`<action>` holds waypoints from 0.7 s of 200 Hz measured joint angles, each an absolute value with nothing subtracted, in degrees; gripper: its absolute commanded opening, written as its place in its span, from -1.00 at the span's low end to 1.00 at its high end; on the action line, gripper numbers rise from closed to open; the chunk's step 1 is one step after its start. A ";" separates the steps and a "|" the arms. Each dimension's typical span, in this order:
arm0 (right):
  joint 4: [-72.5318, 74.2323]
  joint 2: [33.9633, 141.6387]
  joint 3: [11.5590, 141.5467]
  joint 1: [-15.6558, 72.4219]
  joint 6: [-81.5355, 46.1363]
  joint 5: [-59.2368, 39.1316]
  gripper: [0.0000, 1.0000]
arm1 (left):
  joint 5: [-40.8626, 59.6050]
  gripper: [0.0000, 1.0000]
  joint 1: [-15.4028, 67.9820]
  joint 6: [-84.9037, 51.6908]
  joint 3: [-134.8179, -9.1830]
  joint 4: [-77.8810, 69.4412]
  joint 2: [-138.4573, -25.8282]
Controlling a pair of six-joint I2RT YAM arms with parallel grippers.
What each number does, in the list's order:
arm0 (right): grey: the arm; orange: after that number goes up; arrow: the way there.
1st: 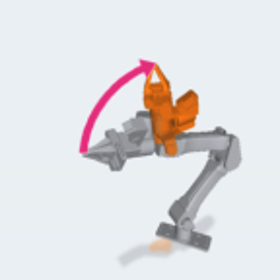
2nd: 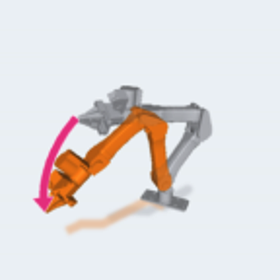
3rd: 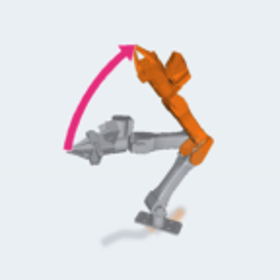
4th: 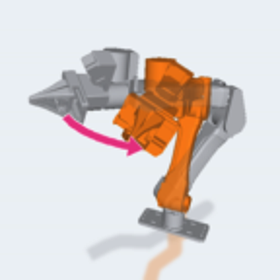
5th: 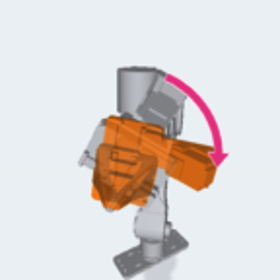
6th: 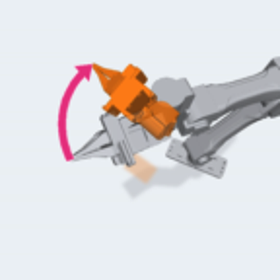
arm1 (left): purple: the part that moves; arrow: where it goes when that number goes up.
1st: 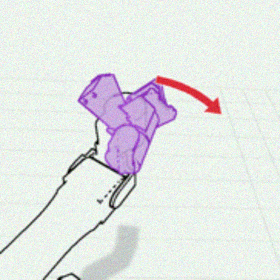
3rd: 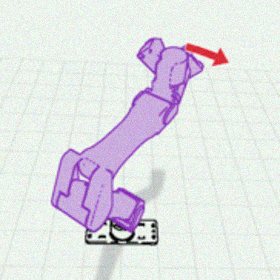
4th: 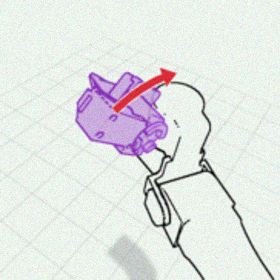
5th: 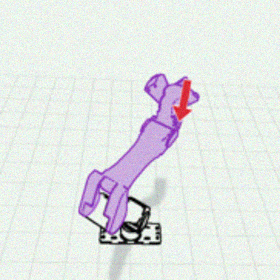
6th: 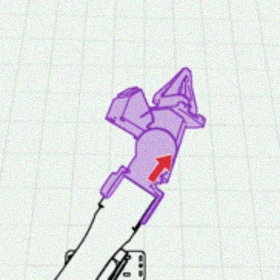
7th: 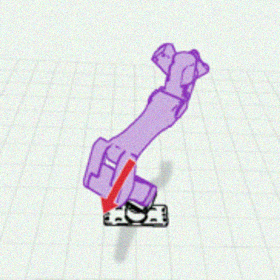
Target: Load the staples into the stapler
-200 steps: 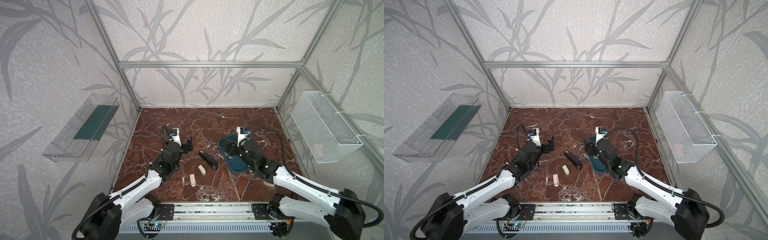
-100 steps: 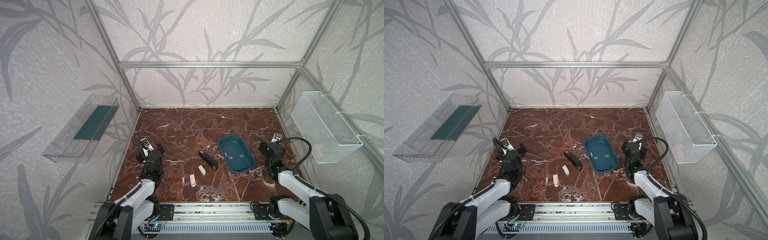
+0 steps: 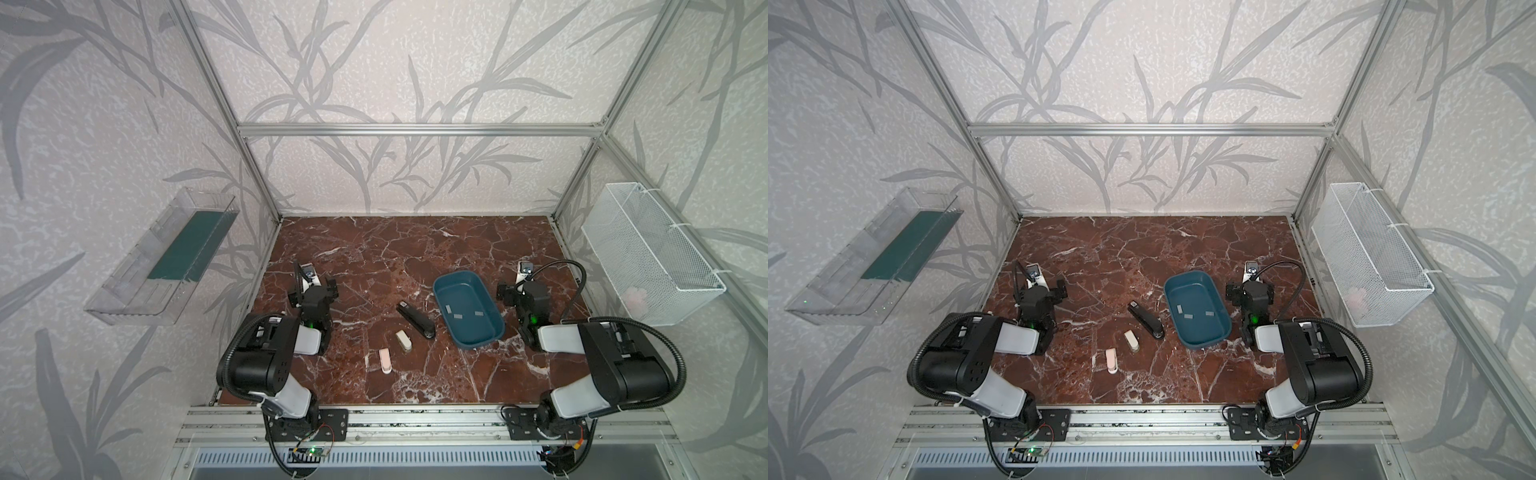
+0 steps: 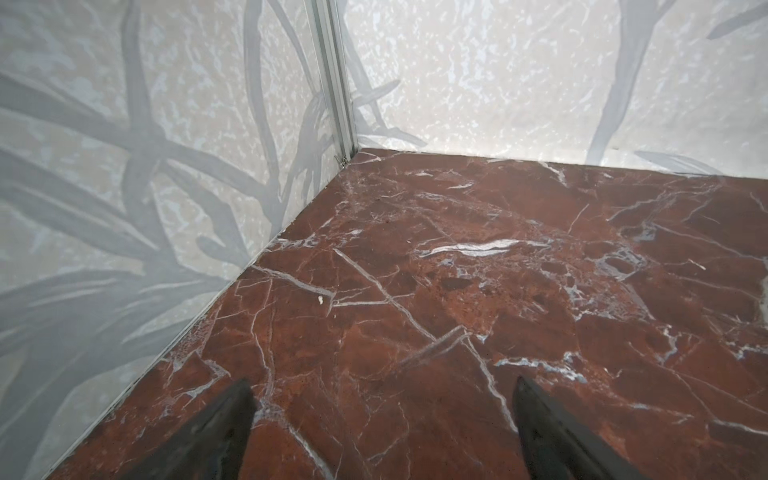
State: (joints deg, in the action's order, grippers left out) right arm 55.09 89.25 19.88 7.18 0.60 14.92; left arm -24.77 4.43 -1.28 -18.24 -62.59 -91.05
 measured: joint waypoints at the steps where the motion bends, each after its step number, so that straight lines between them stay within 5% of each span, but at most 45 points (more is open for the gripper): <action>1: 55.35 89.36 19.81 7.18 0.62 14.87 0.98 | -24.77 0.99 4.43 -1.28 -18.22 -62.59 -91.05; 140: 59.81 90.98 19.70 7.88 4.86 5.85 0.98 | -24.32 0.99 4.21 -1.26 -18.68 -60.86 -91.11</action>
State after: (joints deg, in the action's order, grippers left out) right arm 59.81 90.98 19.70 7.88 4.86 5.85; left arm -24.32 4.21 -1.26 -18.68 -60.86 -91.11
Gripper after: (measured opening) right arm 0.991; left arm 0.991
